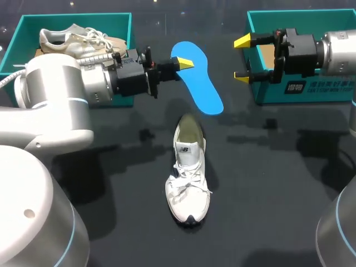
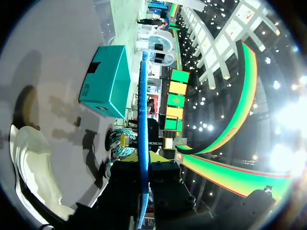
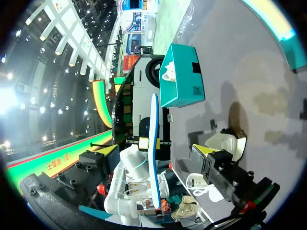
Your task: Take the shoe out of the shoebox, open the shoe tongue, remove and reinsert the insole, then place the shoe into the shoebox
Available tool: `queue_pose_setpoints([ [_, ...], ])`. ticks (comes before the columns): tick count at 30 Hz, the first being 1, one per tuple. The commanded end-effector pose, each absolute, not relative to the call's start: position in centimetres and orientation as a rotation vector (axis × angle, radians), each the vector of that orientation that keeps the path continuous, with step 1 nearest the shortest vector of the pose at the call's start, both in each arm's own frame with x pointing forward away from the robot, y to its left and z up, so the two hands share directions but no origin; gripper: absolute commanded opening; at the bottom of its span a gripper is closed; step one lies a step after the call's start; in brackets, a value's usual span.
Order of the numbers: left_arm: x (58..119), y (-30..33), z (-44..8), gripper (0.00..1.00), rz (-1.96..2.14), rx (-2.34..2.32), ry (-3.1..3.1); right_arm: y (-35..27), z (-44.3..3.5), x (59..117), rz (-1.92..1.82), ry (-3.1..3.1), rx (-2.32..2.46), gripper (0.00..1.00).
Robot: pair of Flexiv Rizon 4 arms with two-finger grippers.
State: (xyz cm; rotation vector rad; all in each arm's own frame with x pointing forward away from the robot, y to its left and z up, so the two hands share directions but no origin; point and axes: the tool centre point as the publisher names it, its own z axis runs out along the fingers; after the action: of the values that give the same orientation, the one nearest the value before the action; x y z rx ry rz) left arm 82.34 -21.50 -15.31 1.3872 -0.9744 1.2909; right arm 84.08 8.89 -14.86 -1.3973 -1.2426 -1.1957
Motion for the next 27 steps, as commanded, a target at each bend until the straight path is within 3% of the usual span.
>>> queue_pose_setpoints([
  [1,82.8,-21.6,-15.7,0.0,1.248,1.366,-1.002,8.5,-14.2,83.6,-1.173,-1.279,-1.44,1.0],
  [27,82.8,-21.6,-15.7,0.0,1.248,1.366,-1.002,11.5,-7.2,82.0,-0.644,-1.796,-1.984,1.0],
])
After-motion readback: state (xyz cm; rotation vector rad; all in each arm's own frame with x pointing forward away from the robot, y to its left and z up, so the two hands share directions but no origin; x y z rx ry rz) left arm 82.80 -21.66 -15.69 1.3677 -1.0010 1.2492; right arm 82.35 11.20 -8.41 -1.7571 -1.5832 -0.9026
